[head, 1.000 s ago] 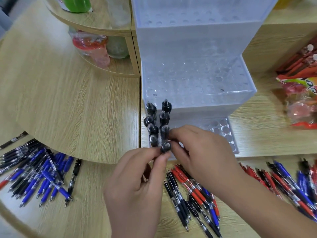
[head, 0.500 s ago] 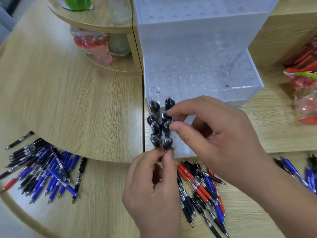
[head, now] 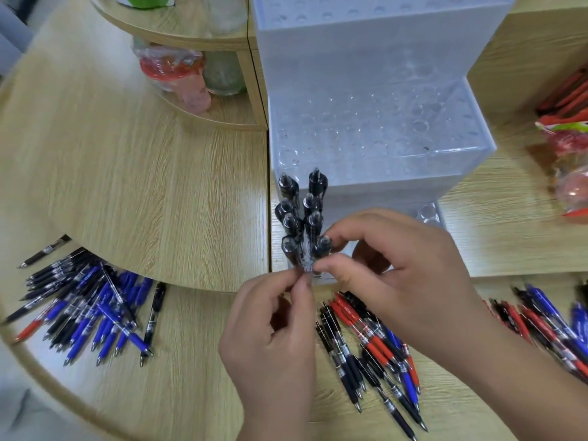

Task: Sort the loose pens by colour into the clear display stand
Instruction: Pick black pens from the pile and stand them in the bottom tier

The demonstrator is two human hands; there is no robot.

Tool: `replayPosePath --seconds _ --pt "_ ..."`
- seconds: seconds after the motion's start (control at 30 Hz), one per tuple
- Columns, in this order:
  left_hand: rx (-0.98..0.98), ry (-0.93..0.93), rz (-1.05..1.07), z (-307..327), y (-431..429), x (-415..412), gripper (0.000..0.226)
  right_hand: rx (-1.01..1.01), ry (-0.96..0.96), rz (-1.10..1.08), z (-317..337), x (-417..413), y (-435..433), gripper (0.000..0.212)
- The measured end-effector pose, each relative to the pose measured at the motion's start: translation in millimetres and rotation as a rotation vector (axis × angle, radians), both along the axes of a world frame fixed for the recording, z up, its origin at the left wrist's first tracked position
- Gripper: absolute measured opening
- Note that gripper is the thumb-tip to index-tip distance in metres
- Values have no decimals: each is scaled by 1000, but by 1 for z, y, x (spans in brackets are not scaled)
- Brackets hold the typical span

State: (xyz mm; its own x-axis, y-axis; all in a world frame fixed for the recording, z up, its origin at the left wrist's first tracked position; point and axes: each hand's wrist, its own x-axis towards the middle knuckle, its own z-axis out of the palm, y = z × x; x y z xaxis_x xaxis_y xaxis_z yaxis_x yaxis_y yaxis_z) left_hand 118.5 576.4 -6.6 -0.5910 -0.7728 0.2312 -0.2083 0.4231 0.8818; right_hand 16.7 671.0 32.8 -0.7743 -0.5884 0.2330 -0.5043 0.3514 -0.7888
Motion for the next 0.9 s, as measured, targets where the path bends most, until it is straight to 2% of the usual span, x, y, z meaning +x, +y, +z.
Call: replayPosePath --seconds 0.17,0.27,0.5,0.57,0.67,0.73,0.83,0.9 --pt "110 -164 -58 -19 -12 10 24 -55 25 -116 -12 19 -7 16" --pt "127 -197 -83 -23 -12 13 32 -43 28 -157 -13 21 -10 15" --pt "164 -243 -101 -32 -15 20 32 86 -49 -18 -4 2 4 17" --pt "187 -265 -116 -36 -17 28 30 109 -35 -58 -5 1 19 20" --pt "198 -322 -94 -51 -17 43 28 88 6 -189 -18 15 49 12" --pt "228 -414 -110 -68 -12 53 25 169 -13 -204 -41 35 66 9" --pt "253 -583 -166 -96 4 61 11 466 -230 -157 -95 67 72 19" --pt "200 -695 -172 -111 18 59 21 649 -247 -102 -131 81 65 23"
